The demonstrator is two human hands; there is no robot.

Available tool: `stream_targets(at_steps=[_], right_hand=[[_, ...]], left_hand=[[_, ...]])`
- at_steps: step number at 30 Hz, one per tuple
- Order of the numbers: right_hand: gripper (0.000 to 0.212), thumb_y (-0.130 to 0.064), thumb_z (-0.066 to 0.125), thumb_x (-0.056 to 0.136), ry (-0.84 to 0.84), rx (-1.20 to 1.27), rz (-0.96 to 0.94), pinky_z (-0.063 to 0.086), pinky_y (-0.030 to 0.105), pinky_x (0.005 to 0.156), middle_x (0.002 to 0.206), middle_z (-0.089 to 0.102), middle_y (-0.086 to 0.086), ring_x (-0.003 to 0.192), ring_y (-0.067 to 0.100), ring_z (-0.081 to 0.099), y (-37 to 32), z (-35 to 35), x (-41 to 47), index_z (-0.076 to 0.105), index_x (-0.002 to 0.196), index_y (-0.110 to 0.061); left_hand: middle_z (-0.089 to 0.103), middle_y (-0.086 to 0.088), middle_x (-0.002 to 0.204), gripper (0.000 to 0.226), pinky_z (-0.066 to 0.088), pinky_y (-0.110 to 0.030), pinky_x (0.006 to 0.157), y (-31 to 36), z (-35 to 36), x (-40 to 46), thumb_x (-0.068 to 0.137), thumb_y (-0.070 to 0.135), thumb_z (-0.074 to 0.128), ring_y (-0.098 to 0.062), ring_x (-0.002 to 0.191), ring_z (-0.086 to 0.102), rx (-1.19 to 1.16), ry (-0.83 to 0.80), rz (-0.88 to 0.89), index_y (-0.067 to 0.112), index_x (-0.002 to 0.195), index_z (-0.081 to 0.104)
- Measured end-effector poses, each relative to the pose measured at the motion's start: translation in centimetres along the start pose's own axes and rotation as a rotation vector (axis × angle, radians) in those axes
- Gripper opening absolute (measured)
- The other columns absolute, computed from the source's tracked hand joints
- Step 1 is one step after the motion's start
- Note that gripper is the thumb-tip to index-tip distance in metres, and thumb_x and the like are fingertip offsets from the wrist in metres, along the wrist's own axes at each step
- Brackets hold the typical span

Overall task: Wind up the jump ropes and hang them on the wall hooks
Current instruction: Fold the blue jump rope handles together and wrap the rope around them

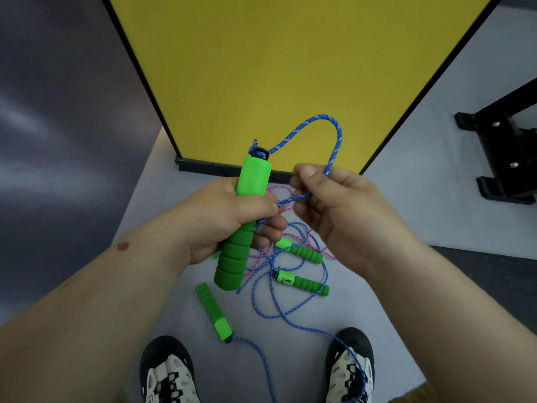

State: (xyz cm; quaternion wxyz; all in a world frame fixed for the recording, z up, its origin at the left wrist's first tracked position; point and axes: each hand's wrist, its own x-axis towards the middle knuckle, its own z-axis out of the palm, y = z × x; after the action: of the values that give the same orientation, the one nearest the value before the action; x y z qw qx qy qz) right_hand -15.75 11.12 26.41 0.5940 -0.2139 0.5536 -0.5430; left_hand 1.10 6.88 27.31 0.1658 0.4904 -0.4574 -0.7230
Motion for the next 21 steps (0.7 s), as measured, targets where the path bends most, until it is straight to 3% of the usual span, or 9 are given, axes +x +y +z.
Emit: stream_targets(at_steps=[7,11,16,21], right_hand=[[0.012,-0.007,0.067,0.093,-0.153,-0.141,-0.048,0.054,0.031,0.075,0.081,0.070,0.008,0.074,0.020,0.063,1.0,0.4,-0.6,0.071,0.103,-0.006],[0.006,-0.007,0.072,0.089,-0.011,-0.205,-0.093,0.052,0.024,0.067,0.072,0.066,0.003,0.067,0.014,0.059,0.6,0.3,-0.4,0.074,0.094,-0.009],[0.003,-0.010,0.073,0.089,0.132,-0.111,-0.129,0.053,0.027,0.071,0.072,0.063,0.005,0.068,0.017,0.058,-0.3,-0.5,0.3,0.075,0.091,-0.010],[0.002,-0.009,0.072,0.090,0.204,0.032,-0.152,0.053,0.023,0.069,0.078,0.065,0.004,0.069,0.014,0.060,-1.2,-1.2,0.8,0.073,0.091,-0.008]], left_hand=[[0.070,-0.009,0.077,0.010,0.055,-0.025,0.057,0.1,0.1,0.0,0.096,0.009,0.060,-0.017,0.067,0.069,-0.028,0.000,0.006,0.003,0.096,0.068],[0.073,-0.011,0.078,0.007,0.059,-0.027,0.061,0.0,0.1,-0.1,0.095,0.009,0.061,-0.019,0.069,0.070,-0.051,-0.009,-0.035,0.004,0.094,0.066],[0.072,-0.008,0.073,0.006,0.056,-0.026,0.058,0.1,-0.2,-0.1,0.095,0.009,0.062,-0.018,0.063,0.067,-0.007,0.003,-0.034,0.005,0.094,0.065],[0.072,-0.009,0.073,0.006,0.057,-0.027,0.057,0.1,-0.2,-0.1,0.095,0.009,0.061,-0.018,0.064,0.068,-0.009,-0.002,-0.030,0.003,0.095,0.065]])
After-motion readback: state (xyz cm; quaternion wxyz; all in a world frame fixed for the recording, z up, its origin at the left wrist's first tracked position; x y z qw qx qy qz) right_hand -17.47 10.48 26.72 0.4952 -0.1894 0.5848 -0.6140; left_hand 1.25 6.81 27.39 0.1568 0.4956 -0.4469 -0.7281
